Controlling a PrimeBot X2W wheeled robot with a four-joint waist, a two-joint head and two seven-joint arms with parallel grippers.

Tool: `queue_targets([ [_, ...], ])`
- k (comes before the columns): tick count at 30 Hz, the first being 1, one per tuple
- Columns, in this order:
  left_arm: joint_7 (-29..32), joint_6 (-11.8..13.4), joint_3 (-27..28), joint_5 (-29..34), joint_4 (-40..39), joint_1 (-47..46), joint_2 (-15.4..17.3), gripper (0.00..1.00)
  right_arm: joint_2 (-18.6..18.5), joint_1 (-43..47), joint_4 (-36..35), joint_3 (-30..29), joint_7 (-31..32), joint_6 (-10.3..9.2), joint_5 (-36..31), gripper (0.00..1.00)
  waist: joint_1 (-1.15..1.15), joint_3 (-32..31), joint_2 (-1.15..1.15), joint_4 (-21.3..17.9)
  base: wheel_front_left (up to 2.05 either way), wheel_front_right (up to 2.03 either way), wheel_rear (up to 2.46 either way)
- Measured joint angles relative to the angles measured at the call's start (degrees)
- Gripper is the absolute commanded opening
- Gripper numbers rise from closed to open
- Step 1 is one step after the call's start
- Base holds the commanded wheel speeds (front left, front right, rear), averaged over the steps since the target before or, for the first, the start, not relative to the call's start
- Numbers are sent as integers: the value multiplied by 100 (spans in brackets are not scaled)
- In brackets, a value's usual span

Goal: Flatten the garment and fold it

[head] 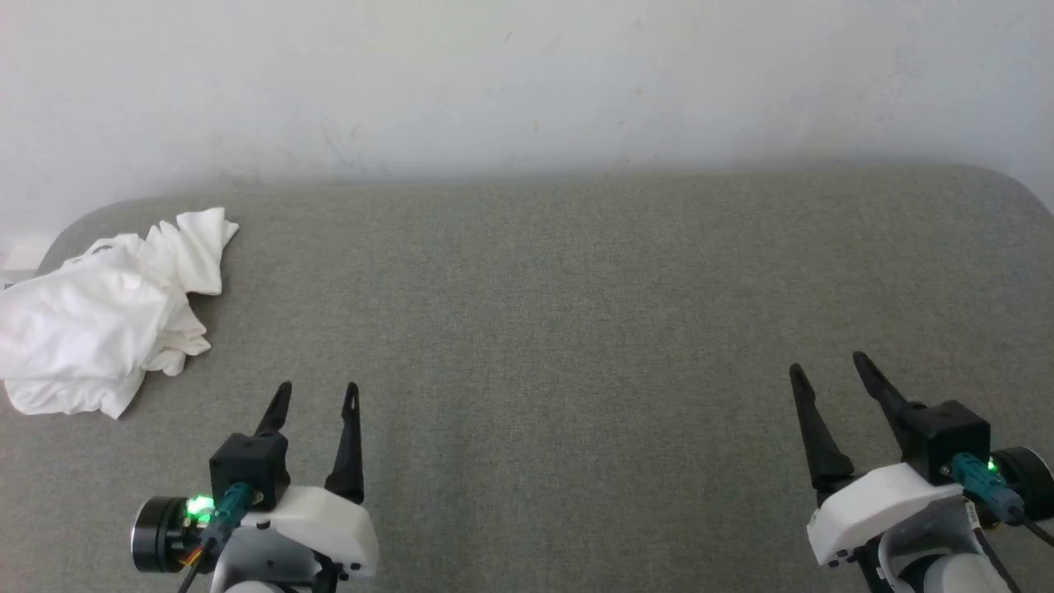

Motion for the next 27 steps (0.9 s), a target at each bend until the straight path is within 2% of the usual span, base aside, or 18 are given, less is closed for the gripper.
queue_targets([
  [27,-310,-99,79,-216,-78,145,-1,100,0,9,57,-336,-328,0,180,100,0,-2,0,98,0,0,0],
])
